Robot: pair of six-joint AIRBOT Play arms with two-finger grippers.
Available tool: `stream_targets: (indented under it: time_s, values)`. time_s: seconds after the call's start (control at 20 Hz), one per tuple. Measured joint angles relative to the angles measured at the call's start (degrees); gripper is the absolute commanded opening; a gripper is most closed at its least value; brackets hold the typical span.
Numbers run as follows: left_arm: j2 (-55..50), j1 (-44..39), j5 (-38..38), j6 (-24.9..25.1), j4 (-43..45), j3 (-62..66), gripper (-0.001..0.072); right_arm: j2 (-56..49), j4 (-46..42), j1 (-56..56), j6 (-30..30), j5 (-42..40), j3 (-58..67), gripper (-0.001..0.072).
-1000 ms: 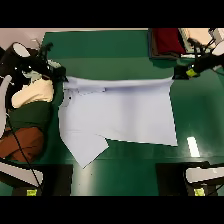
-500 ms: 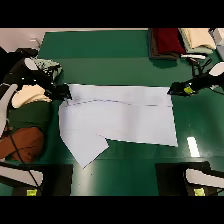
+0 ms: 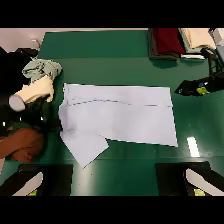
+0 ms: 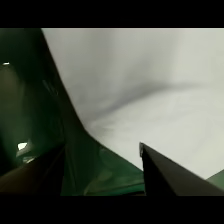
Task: Fold the shirts.
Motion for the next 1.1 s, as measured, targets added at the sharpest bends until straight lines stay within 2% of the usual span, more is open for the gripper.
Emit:
stream_targets:
  time_s: [0.15,0.35,0.4,0.45,0.5,0.8,0.9,1.1]
  values:
    - [3.65,-0.09,3.32,-1.29,-3.37,-8.87,0.0539,1.36,0.22,-0.02,0.02,0.13,0.00,0.0451]
    - [5.35,-2.91,8.37,-0.61,-11.54,-14.84,0.0536,1.90,1.75,-0.02,0.04,0.11,0.00,0.0451]
    - [5.49,-4.15,9.64,-0.50,-13.11,-15.56,0.0376,1.97,2.03,-0.02,0.04,0.11,0.00,0.0451]
    - [5.53,-5.20,11.13,-0.52,-13.79,-16.06,0.0114,2.01,2.21,-0.02,0.04,0.13,0.00,0.0451]
    - [5.46,-6.03,12.83,-0.52,-13.79,-16.39,0.0027,2.03,2.43,-0.15,0.04,0.33,-0.04,0.0451]
    - [5.79,-7.85,11.58,0.35,-14.80,-10.25,0.0027,4.33,2.34,-7.21,-0.52,3.78,-8.41,0.0457]
    - [5.84,-7.96,10.75,1.03,-14.43,-7.74,0.0027,6.08,1.53,-12.28,-1.22,4.61,-15.19,0.0541]
    - [5.86,-8.07,10.08,1.66,-14.21,-5.22,0.0027,6.47,0.26,-23.58,-3.13,6.40,-28.92,0.0510]
